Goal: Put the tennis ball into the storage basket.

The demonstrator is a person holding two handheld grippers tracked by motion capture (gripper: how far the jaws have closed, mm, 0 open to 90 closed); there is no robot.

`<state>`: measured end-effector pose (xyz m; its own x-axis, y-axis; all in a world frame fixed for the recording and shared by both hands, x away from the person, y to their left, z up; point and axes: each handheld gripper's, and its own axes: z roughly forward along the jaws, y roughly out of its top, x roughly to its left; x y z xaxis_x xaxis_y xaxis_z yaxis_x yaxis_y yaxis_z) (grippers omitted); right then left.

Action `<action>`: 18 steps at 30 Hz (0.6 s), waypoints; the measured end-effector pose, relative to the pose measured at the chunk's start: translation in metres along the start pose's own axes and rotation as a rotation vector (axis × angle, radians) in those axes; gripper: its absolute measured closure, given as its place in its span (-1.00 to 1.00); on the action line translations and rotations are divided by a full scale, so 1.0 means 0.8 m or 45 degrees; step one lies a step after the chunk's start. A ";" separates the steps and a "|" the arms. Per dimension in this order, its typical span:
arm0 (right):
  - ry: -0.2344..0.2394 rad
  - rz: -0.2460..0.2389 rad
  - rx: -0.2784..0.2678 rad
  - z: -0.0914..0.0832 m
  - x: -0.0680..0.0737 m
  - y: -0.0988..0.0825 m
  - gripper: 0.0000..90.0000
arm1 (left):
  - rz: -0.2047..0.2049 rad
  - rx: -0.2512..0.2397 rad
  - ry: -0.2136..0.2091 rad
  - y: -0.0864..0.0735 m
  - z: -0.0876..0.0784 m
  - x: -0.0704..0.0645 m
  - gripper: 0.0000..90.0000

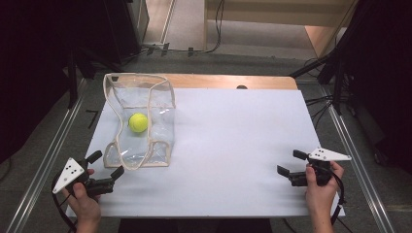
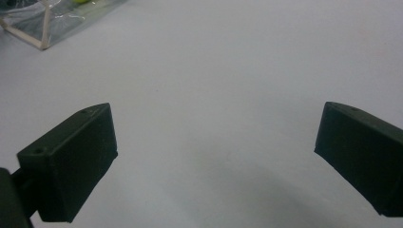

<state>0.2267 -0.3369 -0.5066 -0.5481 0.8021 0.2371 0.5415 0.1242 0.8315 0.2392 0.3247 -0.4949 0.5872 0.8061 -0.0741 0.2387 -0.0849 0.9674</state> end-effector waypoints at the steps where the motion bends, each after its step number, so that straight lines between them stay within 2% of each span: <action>1: -0.003 -0.003 0.000 -0.002 -0.001 -0.001 -1.00 | 0.000 0.001 0.000 0.000 0.000 0.000 -1.00; 18: -0.036 0.036 -0.055 -0.035 -0.013 -0.027 -1.00 | -0.003 0.004 0.007 0.000 0.000 0.000 -1.00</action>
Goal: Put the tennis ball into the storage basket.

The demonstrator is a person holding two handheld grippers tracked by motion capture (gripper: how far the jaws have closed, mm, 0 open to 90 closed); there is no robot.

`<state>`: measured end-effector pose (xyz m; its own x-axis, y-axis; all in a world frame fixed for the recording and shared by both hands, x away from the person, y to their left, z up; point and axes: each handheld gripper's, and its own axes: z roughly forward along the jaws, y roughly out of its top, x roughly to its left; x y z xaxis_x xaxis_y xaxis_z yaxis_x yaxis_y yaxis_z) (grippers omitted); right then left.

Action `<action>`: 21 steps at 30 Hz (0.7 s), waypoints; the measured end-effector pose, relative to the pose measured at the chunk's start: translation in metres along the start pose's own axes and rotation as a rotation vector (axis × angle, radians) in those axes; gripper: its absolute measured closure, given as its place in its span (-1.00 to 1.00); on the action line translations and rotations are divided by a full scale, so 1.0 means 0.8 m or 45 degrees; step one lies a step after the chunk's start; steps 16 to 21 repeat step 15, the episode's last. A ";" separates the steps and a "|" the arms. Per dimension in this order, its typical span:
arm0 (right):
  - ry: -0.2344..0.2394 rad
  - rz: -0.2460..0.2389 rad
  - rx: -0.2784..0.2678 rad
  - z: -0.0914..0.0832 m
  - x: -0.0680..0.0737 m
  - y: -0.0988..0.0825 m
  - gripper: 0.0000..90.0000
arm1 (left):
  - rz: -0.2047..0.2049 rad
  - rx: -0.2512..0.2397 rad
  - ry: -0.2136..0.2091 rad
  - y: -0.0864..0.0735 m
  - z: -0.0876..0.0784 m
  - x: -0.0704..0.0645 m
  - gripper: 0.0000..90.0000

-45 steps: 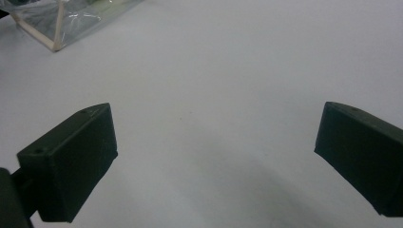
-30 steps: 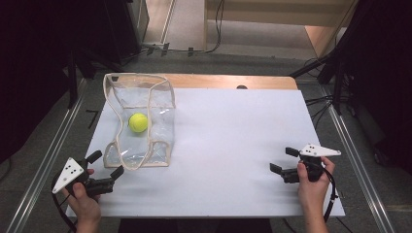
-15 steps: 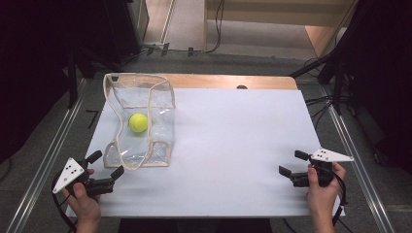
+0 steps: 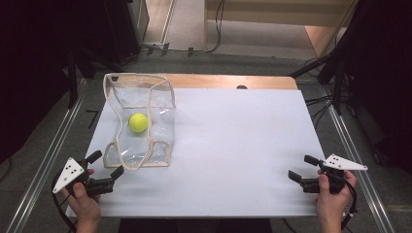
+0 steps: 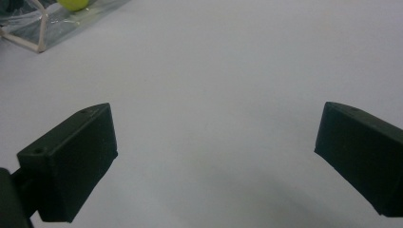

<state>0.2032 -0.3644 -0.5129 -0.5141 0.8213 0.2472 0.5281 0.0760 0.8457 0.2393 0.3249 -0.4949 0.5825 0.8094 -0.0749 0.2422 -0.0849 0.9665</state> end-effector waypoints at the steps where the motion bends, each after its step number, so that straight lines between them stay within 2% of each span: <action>1: -0.003 -0.003 -0.009 -0.002 -0.002 -0.002 -1.00 | 0.000 -0.001 0.000 0.000 0.000 0.000 -1.00; 15: -0.021 0.022 -0.102 -0.017 -0.008 -0.020 -1.00 | -0.003 0.001 0.005 0.000 0.000 0.000 -1.00; 21: -0.021 0.022 -0.102 -0.017 -0.008 -0.020 -1.00 | -0.003 0.001 0.005 0.000 0.000 0.000 -1.00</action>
